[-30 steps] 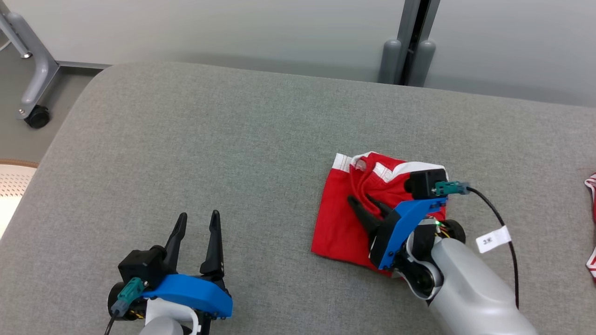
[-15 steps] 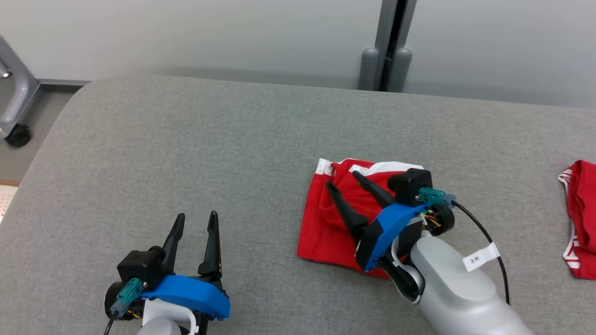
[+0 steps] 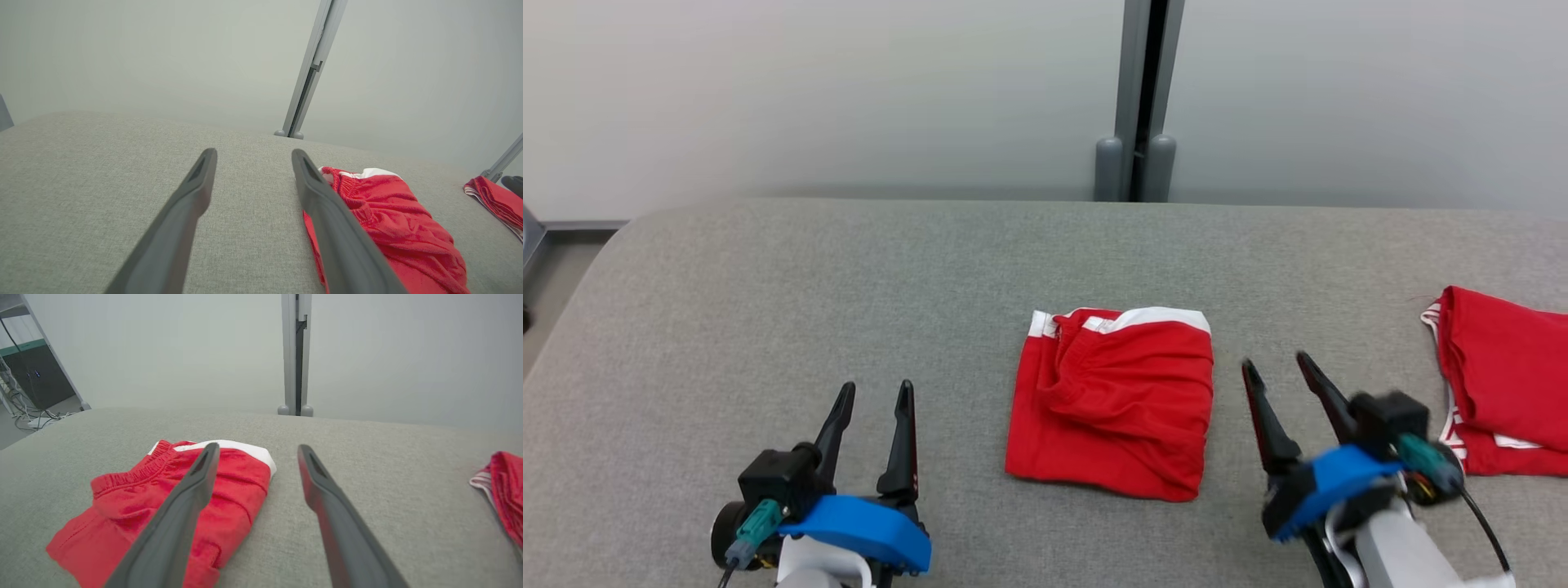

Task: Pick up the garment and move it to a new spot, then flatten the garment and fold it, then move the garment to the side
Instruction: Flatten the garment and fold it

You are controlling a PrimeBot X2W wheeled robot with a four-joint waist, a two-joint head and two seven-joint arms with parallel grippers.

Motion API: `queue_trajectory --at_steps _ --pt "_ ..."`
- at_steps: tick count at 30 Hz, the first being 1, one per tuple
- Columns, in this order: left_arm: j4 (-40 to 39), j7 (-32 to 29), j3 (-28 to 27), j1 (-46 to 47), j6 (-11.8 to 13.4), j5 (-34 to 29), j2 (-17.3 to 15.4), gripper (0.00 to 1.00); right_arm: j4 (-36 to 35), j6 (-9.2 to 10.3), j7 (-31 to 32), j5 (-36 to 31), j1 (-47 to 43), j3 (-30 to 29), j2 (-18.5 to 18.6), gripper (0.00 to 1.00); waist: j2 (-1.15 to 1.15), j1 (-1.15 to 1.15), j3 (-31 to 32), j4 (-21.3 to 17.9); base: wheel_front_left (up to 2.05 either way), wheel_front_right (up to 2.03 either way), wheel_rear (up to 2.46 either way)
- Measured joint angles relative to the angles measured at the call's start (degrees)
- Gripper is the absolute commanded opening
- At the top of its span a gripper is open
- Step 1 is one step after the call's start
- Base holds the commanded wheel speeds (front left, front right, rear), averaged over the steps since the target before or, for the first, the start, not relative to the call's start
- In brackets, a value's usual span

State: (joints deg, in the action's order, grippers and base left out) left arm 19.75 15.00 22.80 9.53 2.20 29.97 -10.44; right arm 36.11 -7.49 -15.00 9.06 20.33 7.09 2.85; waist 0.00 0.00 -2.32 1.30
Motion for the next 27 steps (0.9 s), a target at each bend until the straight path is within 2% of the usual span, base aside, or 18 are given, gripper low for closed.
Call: queue_trajectory --at_steps 4,11,27 --pt "0.2 0.0 -1.3 -1.8 0.3 -0.8 -0.1 1.0 -6.2 0.0 0.0 -0.4 -7.5 -3.5 0.0 1.0 0.0 0.0 1.0 -1.1 0.0 0.0 0.0" --pt "-0.2 0.0 -4.8 -6.6 0.6 -2.2 -0.5 1.0 -12.9 0.0 0.0 2.7 -14.1 -4.9 0.0 1.0 0.0 0.0 1.8 -3.1 0.0 0.0 0.0" --pt "-0.2 0.0 -8.2 -8.3 -1.1 -4.4 0.9 1.0 -14.8 0.0 0.0 1.6 -16.1 -6.5 0.0 1.0 0.0 0.0 2.1 -2.2 0.0 0.0 0.0"
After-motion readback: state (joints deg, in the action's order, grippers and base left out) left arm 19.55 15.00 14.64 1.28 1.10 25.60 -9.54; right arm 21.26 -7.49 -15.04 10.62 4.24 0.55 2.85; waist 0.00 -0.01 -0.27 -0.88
